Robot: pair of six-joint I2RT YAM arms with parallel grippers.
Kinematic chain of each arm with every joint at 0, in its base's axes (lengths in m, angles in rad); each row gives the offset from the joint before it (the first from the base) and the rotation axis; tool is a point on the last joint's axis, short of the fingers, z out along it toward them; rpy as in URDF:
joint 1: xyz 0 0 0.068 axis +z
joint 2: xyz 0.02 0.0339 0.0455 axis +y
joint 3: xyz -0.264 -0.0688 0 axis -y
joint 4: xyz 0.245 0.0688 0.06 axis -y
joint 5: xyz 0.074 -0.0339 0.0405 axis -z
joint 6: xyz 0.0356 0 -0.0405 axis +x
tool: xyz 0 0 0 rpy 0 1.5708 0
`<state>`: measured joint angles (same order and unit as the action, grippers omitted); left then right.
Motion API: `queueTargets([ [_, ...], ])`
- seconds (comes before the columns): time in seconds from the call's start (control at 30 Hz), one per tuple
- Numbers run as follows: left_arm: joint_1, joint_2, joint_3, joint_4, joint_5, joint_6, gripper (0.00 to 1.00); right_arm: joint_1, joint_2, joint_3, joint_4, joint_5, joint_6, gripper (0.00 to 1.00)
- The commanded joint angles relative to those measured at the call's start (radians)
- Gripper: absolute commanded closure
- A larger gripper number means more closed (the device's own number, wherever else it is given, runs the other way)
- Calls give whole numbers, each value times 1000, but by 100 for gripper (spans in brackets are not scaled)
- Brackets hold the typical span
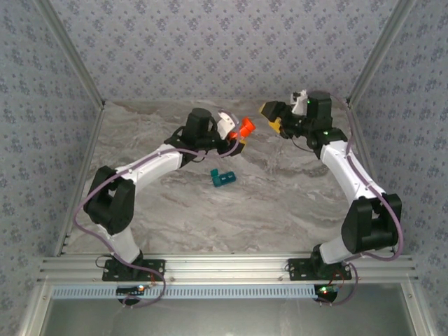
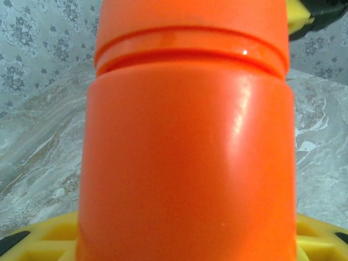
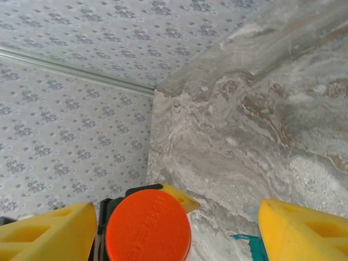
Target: Sort the pills into containers
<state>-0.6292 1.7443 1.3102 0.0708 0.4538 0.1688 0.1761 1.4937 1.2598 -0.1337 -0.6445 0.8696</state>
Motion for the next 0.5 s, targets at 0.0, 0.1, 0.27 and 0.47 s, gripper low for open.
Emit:
queueTargets([
  [0.0,-13,-50,4,-9,-24,54,100,38,29,56,-63,49,35,21],
  [0.1,-19,-45,6,-10,-26,57,100,62,44,73,-60,52,31,21],
  [0.27,-22,-37,9,-8,-26,52,100,93,68,98,-67,48,23,24],
  [0.47,-23,-29,18,-4,-21,49,100,114,73,85,-71,40,18,30],
])
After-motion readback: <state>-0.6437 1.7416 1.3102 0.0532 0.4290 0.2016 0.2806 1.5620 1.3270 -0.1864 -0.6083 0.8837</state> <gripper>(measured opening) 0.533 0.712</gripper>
